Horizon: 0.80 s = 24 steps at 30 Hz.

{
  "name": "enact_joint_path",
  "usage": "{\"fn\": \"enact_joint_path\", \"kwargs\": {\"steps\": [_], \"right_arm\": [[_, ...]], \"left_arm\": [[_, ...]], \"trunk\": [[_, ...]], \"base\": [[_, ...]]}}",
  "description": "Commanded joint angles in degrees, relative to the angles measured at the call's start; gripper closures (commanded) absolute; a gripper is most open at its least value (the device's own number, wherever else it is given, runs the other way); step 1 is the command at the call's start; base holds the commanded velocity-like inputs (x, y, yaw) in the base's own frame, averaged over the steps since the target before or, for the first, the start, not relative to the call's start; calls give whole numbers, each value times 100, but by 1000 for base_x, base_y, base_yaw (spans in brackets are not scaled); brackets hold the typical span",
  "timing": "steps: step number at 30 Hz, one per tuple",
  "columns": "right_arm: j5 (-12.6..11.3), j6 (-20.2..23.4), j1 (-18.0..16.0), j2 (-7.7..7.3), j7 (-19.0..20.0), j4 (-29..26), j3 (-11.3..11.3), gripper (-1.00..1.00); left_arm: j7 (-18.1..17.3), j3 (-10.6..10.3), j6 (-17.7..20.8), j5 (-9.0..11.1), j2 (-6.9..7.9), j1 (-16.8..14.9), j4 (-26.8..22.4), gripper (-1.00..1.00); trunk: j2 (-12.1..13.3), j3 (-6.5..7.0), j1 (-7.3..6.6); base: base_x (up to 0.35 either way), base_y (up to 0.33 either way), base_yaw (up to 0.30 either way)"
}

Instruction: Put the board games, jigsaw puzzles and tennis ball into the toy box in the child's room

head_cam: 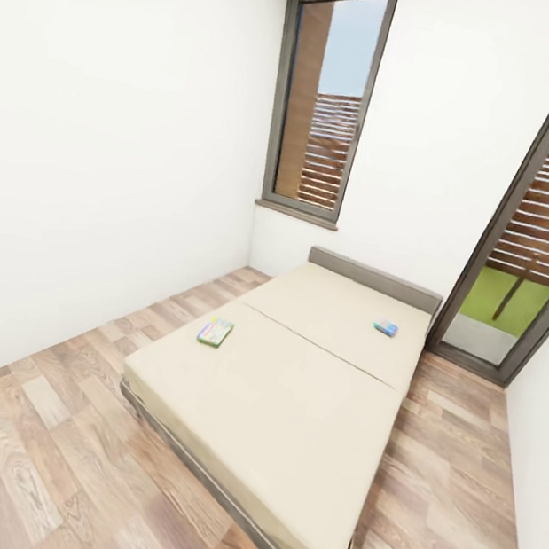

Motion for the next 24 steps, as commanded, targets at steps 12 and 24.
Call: {"fn": "enact_joint_path", "kwargs": {"steps": [12,24], "right_arm": [[16,-15,-1,1,-3,-2,3,-100],[28,-15,-1,1,-3,-2,4,-100]], "left_arm": [[1,-2,-20,-40,1,-6,6,-100],[2,5,-20,-40,1,-6,6,-100]], "trunk": [[-11,-12,3],[-11,-12,3]], "base": [[-60,0,282],[-69,0,282]]}}
